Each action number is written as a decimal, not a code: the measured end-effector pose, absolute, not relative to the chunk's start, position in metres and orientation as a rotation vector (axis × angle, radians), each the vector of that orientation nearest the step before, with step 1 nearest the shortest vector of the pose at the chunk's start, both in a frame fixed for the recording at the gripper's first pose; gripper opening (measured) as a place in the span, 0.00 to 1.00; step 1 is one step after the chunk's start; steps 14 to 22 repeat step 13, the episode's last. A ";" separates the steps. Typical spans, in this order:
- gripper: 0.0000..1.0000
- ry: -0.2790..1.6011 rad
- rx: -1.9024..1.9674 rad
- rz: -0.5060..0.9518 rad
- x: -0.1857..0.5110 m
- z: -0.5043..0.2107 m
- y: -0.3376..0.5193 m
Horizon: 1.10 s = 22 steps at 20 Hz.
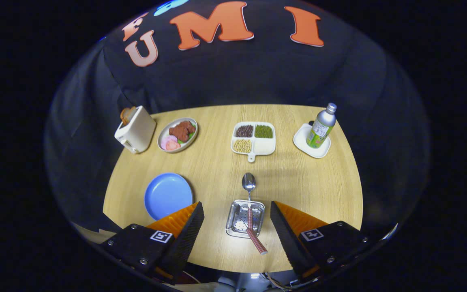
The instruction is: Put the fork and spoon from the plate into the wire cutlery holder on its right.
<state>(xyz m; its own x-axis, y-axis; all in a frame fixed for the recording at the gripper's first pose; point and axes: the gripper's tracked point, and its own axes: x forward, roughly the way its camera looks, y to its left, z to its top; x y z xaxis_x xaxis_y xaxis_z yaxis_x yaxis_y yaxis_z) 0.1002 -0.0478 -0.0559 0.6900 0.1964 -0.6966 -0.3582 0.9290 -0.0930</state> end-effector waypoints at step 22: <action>0.98 0.173 -0.026 0.110 0.093 0.066 -0.114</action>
